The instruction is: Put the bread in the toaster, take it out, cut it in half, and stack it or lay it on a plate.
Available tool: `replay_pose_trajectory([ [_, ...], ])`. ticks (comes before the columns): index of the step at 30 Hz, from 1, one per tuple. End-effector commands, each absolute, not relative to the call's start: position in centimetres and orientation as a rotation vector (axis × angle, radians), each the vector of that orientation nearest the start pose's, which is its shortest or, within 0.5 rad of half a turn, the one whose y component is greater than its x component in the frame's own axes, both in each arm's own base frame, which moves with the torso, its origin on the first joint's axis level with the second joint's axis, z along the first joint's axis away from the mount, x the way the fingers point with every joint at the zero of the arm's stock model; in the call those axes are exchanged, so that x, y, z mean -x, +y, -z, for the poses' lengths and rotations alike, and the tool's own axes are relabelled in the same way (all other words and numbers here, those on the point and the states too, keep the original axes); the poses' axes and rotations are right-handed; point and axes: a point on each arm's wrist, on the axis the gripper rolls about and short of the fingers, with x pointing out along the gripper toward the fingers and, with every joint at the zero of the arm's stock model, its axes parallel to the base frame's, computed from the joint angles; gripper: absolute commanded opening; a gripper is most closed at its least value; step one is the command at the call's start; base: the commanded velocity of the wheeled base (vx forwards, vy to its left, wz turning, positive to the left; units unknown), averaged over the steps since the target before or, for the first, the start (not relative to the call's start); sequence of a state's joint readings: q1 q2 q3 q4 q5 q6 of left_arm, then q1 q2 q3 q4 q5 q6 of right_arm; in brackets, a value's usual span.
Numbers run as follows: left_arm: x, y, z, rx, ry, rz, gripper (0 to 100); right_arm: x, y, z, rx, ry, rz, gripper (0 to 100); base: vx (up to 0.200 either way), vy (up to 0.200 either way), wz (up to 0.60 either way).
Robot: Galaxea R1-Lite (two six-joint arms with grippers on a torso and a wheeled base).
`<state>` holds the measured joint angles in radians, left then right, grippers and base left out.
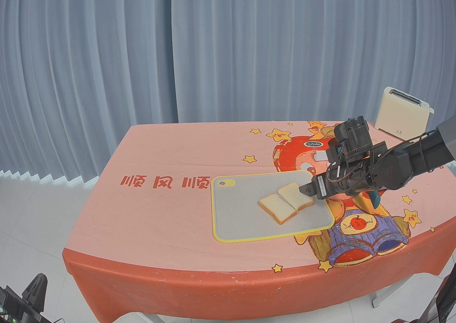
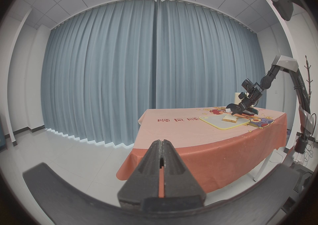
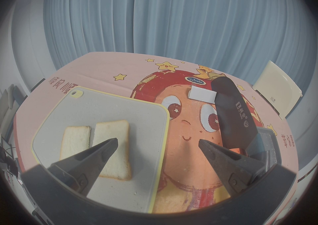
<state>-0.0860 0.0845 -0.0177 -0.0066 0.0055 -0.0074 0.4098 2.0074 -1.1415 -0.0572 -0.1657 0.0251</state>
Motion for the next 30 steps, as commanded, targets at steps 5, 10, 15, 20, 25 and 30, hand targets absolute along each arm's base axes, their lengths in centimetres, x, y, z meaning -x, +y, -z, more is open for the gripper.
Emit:
replay_pose_trajectory([
  [5,1.6,0.2,-7.8,0.004,0.08,0.079,0,-34.3,14.6,-10.3,0.22,0.802,-0.214,100,0.0,0.0,0.0],
  [10,1.6,0.2,-7.8,0.004,0.08,0.079,0,-34.3,14.7,-10.3,0.227,0.801,-0.213,100,0.0,0.0,0.0],
  [15,1.6,0.2,-7.8,0.004,0.08,0.078,0,-34.2,14.8,-10.3,0.228,0.801,-0.216,100,0.0,0.0,0.0],
  [20,1.6,0.2,-7.8,0.004,0.078,0.079,0,-34.0,14.7,-10.0,0.242,0.814,-0.201,100,0.0,0.0,0.0],
  [25,1.6,0.2,-7.8,0.004,0.08,0.079,0,-33.8,14.7,-9.8,0.249,0.828,-0.199,0,0.0,0.0,0.0],
  [30,1.6,0.2,-7.8,0.004,0.08,0.078,0,-32.9,14.6,-9.6,0.265,0.882,-0.202,0,0.0,0.0,0.0],
])
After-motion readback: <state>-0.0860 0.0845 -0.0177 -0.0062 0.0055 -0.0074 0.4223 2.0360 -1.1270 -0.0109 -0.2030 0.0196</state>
